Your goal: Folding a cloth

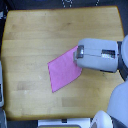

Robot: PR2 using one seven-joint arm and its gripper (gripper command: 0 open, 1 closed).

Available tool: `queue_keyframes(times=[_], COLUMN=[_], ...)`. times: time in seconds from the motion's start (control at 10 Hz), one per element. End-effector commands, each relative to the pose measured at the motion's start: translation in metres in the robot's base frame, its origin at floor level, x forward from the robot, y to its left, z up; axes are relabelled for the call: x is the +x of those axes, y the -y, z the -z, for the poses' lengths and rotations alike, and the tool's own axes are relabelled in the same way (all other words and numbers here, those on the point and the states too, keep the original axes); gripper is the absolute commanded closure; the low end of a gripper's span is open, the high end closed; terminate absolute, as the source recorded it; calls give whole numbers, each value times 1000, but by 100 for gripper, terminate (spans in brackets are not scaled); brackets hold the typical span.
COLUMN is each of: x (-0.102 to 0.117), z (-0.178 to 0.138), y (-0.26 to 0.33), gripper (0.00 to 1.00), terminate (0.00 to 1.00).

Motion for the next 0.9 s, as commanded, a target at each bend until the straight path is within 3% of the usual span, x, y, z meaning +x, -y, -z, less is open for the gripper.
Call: queue_keyframes(times=[0.0,0.3,0.8], x=[13,-5,-76], z=[-61,-82,-84], y=[-30,-71,-174], gripper=[100,100,100], terminate=[0,0,0])
